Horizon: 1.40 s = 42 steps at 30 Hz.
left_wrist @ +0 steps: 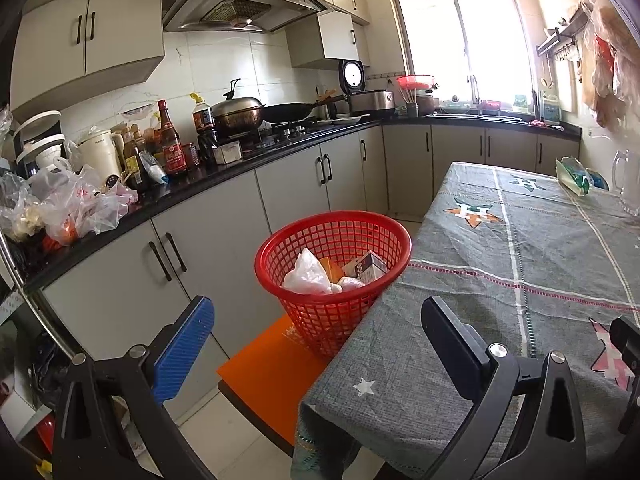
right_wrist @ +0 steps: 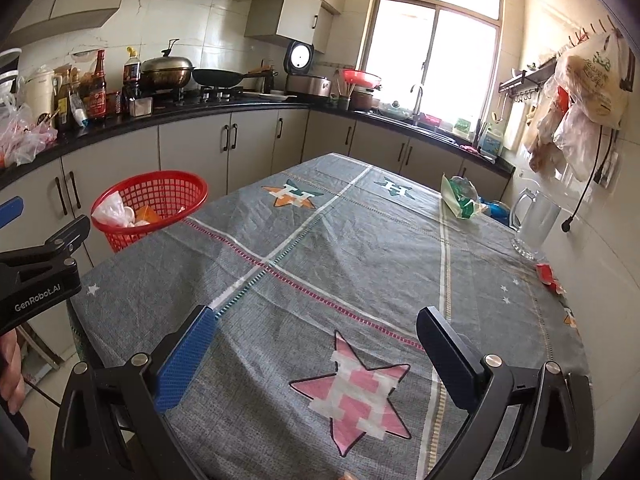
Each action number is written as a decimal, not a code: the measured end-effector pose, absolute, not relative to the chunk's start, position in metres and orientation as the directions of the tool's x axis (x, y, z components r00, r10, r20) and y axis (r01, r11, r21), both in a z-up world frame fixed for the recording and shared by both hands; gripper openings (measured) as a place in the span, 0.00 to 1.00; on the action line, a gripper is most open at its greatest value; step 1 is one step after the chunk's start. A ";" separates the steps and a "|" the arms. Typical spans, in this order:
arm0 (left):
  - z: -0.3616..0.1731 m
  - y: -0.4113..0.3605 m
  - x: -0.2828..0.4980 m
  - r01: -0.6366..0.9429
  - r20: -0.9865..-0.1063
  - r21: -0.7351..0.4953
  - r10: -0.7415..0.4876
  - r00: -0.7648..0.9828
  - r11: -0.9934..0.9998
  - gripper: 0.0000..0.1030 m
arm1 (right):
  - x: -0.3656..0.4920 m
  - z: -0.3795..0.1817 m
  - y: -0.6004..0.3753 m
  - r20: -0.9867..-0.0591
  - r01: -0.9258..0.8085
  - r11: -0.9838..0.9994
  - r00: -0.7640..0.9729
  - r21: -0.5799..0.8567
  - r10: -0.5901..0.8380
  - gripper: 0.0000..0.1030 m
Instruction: Collect trash
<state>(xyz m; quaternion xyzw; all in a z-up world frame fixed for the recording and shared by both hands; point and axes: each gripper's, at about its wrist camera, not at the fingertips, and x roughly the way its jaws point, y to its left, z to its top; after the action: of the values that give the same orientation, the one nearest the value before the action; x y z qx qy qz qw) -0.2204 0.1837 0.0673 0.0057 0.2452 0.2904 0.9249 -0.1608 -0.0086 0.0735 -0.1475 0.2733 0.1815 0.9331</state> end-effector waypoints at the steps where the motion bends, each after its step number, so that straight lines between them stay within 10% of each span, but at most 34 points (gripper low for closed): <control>1: 0.067 0.185 -0.219 -0.534 -0.451 0.152 0.539 0.711 0.831 1.00 | -0.161 0.073 -0.008 -0.564 -0.421 0.889 0.784 -0.179 0.258 0.99; 42: 0.059 0.188 -0.221 -0.535 -0.460 0.161 0.542 0.703 0.830 1.00 | -0.164 0.062 0.004 -0.592 -0.444 0.872 0.766 -0.206 0.250 0.99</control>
<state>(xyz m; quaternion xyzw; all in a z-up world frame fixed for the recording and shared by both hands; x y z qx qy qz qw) -0.2207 0.1880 0.0593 0.0075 0.2516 0.2919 0.9227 -0.1640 0.0045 0.0622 -0.1695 0.2860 0.1879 0.9242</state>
